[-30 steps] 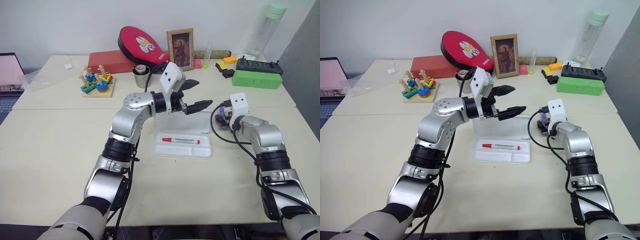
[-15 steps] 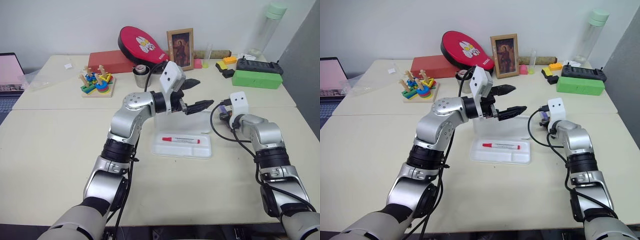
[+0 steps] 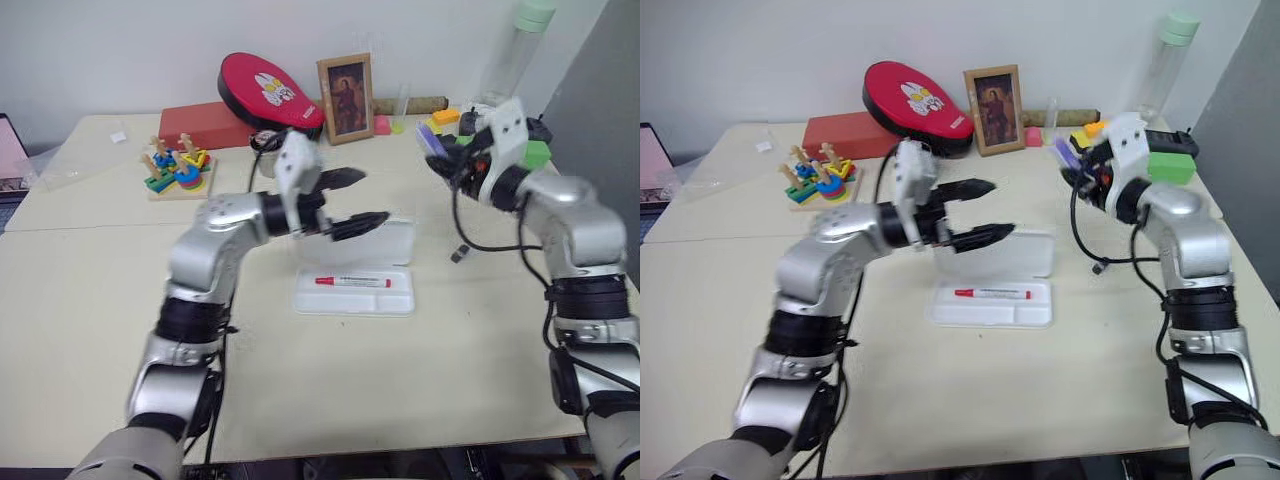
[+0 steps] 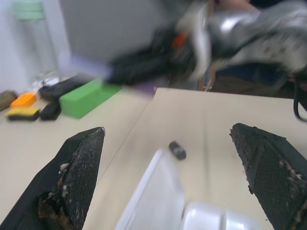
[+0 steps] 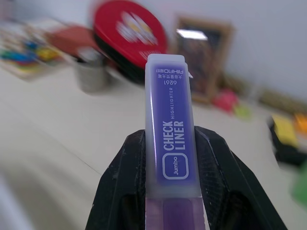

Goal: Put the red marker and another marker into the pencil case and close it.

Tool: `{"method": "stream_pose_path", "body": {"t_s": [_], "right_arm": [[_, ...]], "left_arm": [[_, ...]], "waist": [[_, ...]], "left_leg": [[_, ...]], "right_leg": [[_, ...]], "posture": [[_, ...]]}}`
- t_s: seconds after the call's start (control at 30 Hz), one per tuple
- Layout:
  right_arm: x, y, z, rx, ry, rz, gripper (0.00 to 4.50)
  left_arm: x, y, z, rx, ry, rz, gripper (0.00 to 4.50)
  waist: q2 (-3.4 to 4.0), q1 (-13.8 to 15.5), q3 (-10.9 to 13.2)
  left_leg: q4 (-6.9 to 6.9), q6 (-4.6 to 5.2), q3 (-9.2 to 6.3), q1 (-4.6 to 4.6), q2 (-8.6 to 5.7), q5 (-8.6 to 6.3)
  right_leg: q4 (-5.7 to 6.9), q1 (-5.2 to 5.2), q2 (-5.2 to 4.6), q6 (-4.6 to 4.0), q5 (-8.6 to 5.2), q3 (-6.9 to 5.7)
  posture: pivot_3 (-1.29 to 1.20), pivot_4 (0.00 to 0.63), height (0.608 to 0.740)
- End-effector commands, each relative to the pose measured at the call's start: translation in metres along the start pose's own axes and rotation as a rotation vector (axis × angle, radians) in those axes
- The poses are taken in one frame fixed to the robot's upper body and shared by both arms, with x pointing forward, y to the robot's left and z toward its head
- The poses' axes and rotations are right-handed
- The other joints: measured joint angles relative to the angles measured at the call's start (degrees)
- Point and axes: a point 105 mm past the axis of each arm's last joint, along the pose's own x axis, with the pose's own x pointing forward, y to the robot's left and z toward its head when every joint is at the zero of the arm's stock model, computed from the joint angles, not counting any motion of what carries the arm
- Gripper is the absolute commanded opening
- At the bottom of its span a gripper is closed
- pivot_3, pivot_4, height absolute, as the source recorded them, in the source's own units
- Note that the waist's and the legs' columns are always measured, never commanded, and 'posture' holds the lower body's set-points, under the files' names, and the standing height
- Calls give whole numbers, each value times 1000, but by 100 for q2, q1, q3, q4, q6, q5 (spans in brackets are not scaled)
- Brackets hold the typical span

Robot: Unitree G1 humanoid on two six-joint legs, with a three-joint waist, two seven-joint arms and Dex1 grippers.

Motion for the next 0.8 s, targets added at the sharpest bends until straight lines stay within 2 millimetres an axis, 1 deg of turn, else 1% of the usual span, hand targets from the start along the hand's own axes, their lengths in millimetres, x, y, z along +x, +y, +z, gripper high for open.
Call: {"method": "stream_pose_path", "body": {"t_s": [0.03, 0.13, 0.17, 0.2, 0.3, 0.4, 0.47, 0.53, 0.67, 0.8], "right_arm": [[-3, 32, 18, -29, -32, 267, 1076], [-3, 48, 15, -65, 15, 410, 1076], [-3, 55, 12, -63, 48, 456, 1076], [-2, 62, 6, -68, 89, 500, 1076], [3, 76, -11, -105, 171, 567, 1076], [15, 90, -40, -154, 272, 603, 1076], [20, 100, -57, -179, 339, 625, 1076], [21, 108, -69, -190, 379, 646, 1076], [24, 121, -85, -227, 425, 668, 1076], [23, 129, -90, -236, 437, 683, 1076]], "left_arm": [[-34, -15, 12, 58, 26, -23, 4500], [-67, -25, 5, 42, 113, -8, 4500], [-79, -29, 1, 32, 155, -3, 4500], [-90, -32, -3, 37, 189, 8, 4500], [-111, -38, -7, 27, 248, 34, 4500], [-130, -49, -10, 5, 292, 53, 4500], [-137, -61, -13, -30, 315, 49, 4500], [-141, -70, -17, -46, 335, 48, 4500], [-146, -72, -18, -52, 328, 89, 4500], [-144, -71, -18, -45, 326, 98, 4500]], "waist": [[0, 14, 0], [1, 38, 1], [1, 41, 1], [1, 49, 1], [2, 59, 1], [2, 85, 1], [1, 96, 1], [2, 113, 2], [2, 187, 2], [1, 188, 2]], "left_leg": [[4, 0, 0, 1, 0, 0], [7, 7, 1, 1, 0, -3], [7, 13, 1, 2, 1, -5], [6, 14, 1, 2, 1, -5], [5, 16, 2, 3, 3, -6], [4, 18, 2, 3, 4, -6], [3, 18, 3, 3, 4, -6], [1, 18, 6, 1, 5, -6], [-1, 18, 7, 0, 8, -6], [1, 17, 7, 0, 8, -6]], "right_leg": [[0, 5, 0, 0, 0, 0], [6, 5, -1, 0, 0, 1], [8, 4, -1, 0, 0, 1], [9, 3, -1, 0, 0, 0], [9, 1, -1, 0, 0, 1], [12, 0, -1, 0, 0, 1], [11, -1, -1, 0, 0, 1], [10, -8, -1, -1, 0, 4], [11, -9, 0, -1, 0, 1], [12, -5, 0, -2, 1, 1]], "posture": [[0, 150, 740], [0, 150, 740], [0, 150, 740], [0, 150, 740], [0, 150, 740], [0, 150, 740], [0, 150, 740], [0, 150, 740], [0, 150, 740], [0, 150, 740]]}}
